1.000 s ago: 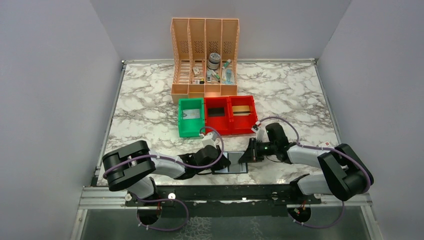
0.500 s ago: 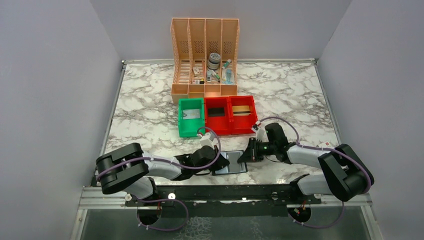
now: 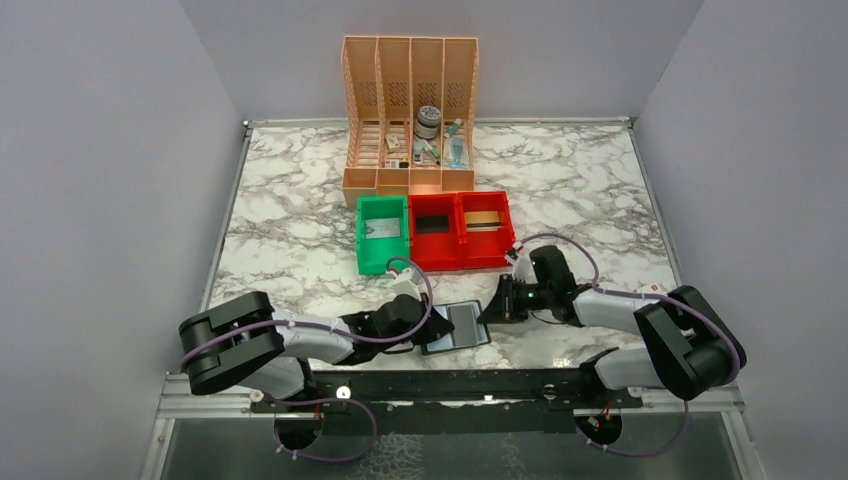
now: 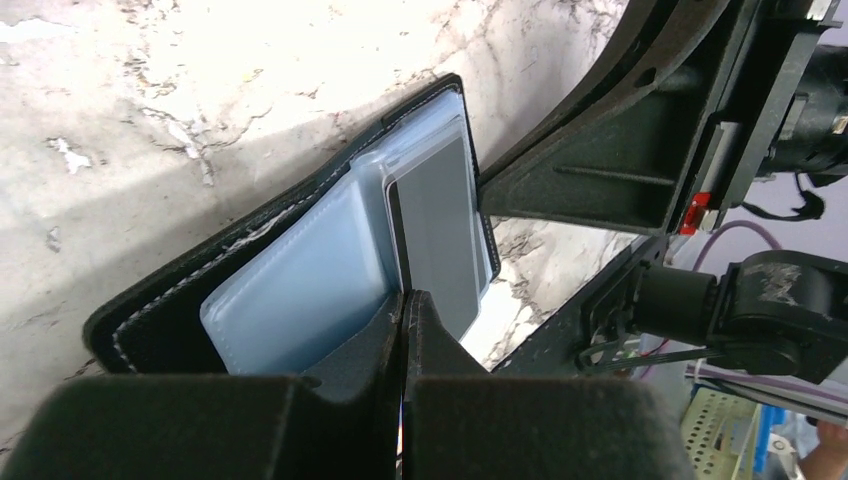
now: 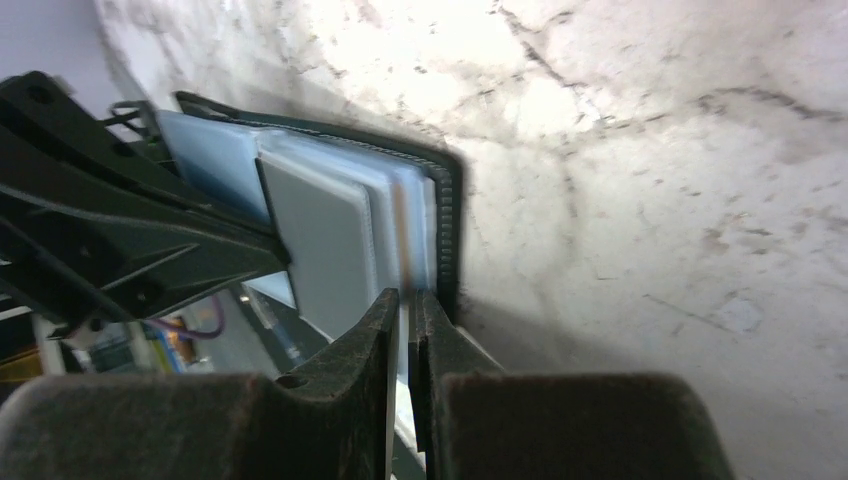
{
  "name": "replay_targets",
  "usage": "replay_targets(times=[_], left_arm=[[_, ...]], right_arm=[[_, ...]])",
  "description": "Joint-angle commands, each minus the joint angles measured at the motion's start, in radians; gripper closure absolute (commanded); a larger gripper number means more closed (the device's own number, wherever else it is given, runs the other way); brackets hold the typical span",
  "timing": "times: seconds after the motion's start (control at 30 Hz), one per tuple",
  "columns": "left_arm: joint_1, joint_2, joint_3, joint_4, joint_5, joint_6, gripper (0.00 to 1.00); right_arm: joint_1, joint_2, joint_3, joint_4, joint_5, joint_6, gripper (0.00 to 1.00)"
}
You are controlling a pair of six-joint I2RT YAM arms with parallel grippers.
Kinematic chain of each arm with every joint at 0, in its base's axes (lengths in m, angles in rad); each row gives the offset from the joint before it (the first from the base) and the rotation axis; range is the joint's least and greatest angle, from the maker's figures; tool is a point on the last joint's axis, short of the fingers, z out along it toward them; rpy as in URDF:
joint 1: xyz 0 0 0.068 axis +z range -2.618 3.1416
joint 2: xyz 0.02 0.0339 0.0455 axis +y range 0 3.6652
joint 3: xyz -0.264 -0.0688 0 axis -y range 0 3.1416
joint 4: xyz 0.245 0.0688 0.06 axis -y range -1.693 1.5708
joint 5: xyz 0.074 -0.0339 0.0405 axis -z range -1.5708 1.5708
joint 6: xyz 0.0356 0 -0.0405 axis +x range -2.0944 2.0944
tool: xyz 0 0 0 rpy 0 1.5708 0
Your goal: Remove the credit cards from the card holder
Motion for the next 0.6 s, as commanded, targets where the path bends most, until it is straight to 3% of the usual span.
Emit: replay_targets(times=[0.0,0.3,0.57], left_arm=[[-0.002,-0.027,-0.028,0.011,-0.026,-0.012,1.0],[-0.003,-0.024,-0.023,0.011,-0.025,-0.011,1.0],[-0.002,-0.016,-0.014,0.011,-0.025,-0.008,1.0]], right_arm=[[0.001,0.017,0.011,-0.051,0.055,-0.063,0.89],[0.01,-0.096,-0.002,0.054,-0.097,-0.049,0.86],[0.099,-0.032,0.003,0.087,-0.002,-0.02,0.86]])
